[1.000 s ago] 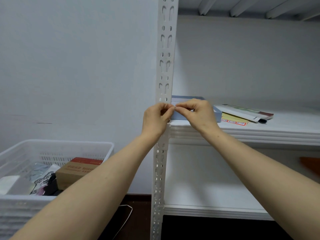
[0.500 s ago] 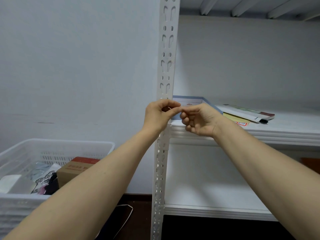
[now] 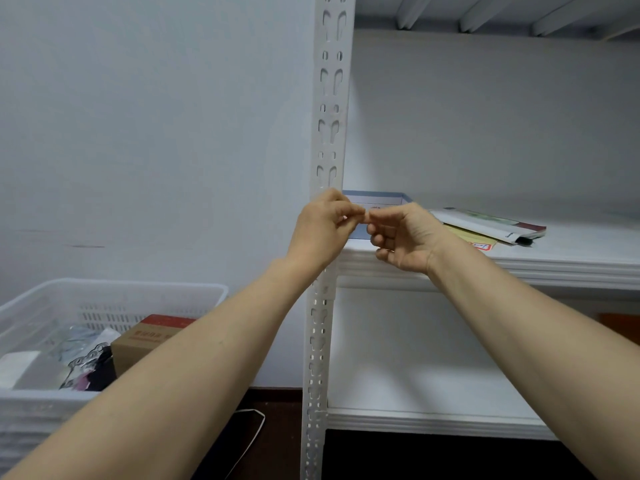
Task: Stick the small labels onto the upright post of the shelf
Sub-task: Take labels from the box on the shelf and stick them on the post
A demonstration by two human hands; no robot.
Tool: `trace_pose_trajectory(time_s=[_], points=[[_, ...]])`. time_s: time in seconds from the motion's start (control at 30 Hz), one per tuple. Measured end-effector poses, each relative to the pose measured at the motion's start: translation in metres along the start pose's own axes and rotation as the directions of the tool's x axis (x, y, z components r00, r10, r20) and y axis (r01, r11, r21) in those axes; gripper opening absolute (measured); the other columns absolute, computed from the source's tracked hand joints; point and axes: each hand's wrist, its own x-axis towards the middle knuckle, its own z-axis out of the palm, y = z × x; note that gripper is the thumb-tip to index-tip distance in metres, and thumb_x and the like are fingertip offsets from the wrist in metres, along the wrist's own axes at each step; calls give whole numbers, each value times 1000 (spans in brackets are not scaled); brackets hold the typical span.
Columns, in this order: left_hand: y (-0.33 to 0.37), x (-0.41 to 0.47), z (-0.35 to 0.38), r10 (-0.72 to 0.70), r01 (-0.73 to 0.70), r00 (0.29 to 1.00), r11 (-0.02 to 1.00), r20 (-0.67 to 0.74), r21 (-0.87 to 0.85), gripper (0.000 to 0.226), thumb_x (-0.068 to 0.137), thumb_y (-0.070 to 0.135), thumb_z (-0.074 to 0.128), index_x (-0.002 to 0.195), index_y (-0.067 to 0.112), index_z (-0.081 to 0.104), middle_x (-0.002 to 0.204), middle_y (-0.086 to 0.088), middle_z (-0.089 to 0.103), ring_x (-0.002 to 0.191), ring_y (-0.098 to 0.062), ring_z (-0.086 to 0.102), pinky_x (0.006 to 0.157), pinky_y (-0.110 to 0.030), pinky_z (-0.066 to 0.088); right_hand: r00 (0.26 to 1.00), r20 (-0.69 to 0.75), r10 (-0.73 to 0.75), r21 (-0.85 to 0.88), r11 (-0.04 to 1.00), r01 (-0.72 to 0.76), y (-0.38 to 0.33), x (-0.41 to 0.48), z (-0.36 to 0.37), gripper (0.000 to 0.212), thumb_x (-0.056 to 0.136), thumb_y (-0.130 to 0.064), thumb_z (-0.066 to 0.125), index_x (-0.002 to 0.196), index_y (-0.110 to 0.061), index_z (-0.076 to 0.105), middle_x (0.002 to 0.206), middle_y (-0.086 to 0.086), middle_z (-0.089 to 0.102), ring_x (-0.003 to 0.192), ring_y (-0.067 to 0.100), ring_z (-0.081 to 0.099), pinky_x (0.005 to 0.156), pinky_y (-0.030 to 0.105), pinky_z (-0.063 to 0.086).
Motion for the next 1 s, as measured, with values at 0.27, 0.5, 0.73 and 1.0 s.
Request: trace_pose_trajectory(time_s=[0.27,0.5,0.73,1.0], points=[[14,5,1,-440,439,897,882,34,-169,17,86,17,65,77,3,71,66,-3,58,62,-16,53,61,-26,44,990,-46,-134,-105,986,129,-5,-1,2,15,88,-20,59,98,-10,63,79,5,67,62,13,60,54,22,43],[24,16,-5,-682,797,562,294,468,-528,14,89,8,62,75,8,61,59,-1,40,31,-4,25,29,-15,18,865,15,-502,-360,804,473,3,-1,-7,24,77,1,71,100,-8,69,83,-1,69,76,6,63,69,21,52],[30,19,-4,-662,802,566,303,492,-514,18,88,4,50,71,7,55,59,-3,41,35,-7,23,30,-15,16,720,12,-694,-526,608,595,3,6,-6,14,79,-6,71,92,-1,73,74,-3,64,60,-11,57,56,5,40],[40,33,12,-591,627,776,763,223,-157,15,84,12,51,71,7,58,70,-10,48,57,-22,38,52,-25,33,797,-96,-597,-636,652,412,-10,32,-19,25,96,-17,45,72,-18,53,64,-1,51,54,13,45,54,29,43]])
